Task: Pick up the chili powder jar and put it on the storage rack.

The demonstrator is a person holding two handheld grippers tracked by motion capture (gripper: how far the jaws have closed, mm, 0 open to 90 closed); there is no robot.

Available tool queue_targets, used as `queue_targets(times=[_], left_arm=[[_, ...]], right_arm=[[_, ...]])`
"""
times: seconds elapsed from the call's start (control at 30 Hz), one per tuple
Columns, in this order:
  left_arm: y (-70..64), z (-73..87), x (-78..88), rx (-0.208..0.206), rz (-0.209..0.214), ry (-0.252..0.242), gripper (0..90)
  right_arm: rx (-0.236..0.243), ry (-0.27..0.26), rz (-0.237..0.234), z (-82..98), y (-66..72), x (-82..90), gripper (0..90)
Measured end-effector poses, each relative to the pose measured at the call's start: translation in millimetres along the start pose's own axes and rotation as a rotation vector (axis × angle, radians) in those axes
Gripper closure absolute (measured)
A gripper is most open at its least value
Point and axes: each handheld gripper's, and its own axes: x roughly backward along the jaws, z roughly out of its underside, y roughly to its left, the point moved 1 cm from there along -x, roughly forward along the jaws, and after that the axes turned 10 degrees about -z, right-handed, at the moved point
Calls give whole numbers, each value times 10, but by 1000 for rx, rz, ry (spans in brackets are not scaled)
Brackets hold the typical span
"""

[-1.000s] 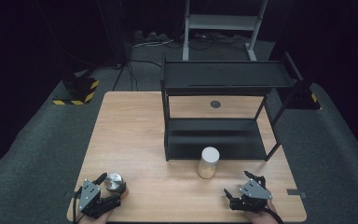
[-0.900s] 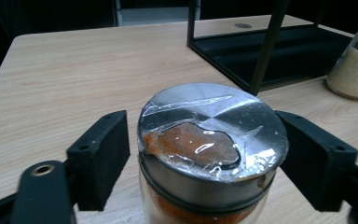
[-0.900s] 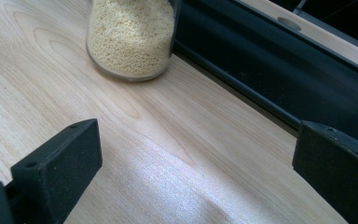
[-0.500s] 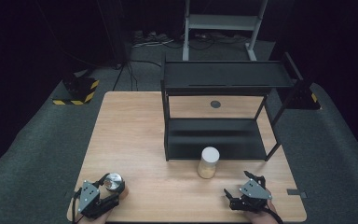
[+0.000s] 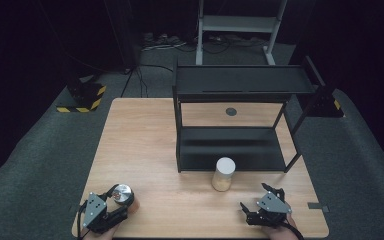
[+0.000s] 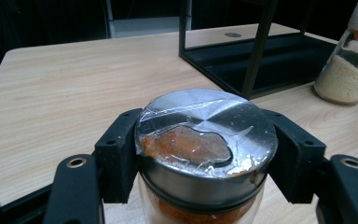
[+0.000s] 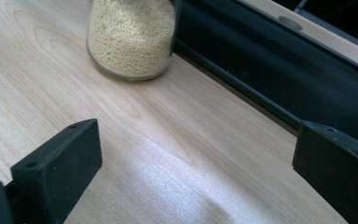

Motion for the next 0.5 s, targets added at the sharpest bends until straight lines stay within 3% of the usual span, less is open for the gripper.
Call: queue_targets(times=[0.33,0.5], left_arm=[[-110,-144,26,-21,27,-68,346],[-208,-307,22,-40,55,-86,346]], right_arm=[[1,4,3,-7,10,-4,4],[4,5,4,-6,13,-4,4]])
